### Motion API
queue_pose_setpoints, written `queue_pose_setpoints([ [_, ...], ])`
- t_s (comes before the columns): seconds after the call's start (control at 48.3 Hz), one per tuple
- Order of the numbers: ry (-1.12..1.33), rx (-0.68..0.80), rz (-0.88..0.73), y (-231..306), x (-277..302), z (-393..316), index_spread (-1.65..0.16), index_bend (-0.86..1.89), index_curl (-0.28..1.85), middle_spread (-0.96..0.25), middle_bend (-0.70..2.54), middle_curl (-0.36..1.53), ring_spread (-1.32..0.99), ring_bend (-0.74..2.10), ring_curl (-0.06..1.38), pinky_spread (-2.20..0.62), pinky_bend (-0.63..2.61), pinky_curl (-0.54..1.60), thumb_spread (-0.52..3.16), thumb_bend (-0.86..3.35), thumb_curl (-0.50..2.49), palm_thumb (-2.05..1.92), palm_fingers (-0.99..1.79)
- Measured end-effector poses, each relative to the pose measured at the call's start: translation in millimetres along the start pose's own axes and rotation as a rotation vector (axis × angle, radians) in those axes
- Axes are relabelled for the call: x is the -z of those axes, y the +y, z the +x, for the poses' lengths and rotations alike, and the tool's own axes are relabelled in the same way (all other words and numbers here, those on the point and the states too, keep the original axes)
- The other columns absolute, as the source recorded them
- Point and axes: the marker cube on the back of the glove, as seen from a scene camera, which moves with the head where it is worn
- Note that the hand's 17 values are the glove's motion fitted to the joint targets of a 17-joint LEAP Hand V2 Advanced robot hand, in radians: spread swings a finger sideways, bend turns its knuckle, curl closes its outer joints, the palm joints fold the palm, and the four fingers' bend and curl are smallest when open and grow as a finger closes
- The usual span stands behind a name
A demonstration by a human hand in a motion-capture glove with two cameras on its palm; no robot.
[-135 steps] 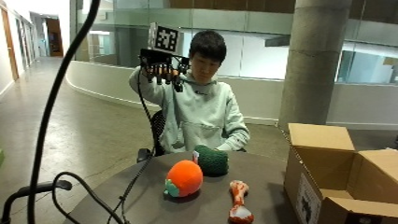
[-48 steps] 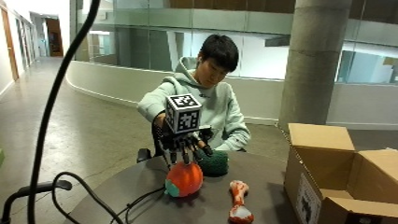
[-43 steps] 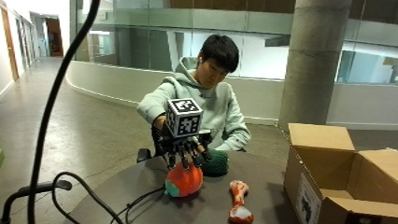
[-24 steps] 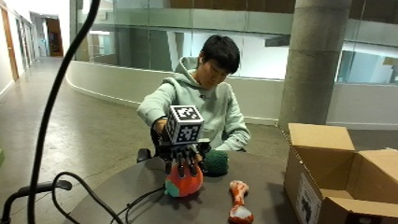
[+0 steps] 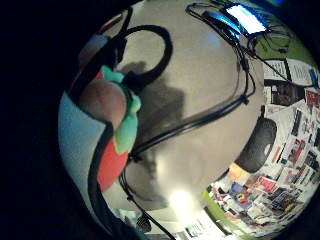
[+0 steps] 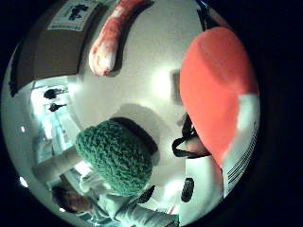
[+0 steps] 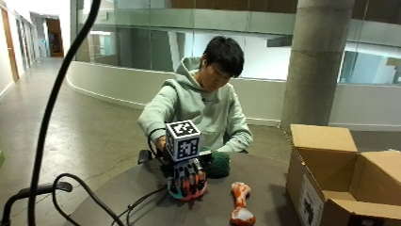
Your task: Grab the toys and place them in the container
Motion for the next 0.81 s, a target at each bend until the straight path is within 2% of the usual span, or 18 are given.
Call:
queue_pose_setpoints([
  [0.249,0.012,0.021,0.152,-2,3,-10,-0.29,0.26,0.33,-0.18,0.49,0.35,-0.34,0.85,0.45,-0.26,0.92,0.37,1.04,0.26,0.58,0.74,0.93],
  [0.456,0.066,0.023,0.021,7,31,-23,-0.34,0.42,0.45,-0.25,0.69,0.47,-0.43,0.93,0.52,-0.33,0.90,0.40,0.77,0.26,0.70,0.81,1.06],
  [0.601,0.073,0.062,-0.009,22,108,-50,-0.37,0.52,0.54,-0.28,0.76,0.54,-0.47,0.97,0.56,-0.34,0.92,0.43,0.61,0.27,0.77,0.82,1.02],
  [0.808,0.091,0.124,0.127,34,237,-120,-0.40,0.58,0.67,-0.31,0.84,0.64,-0.50,1.03,0.62,-0.35,0.98,0.46,0.44,0.27,0.86,0.80,0.94],
])
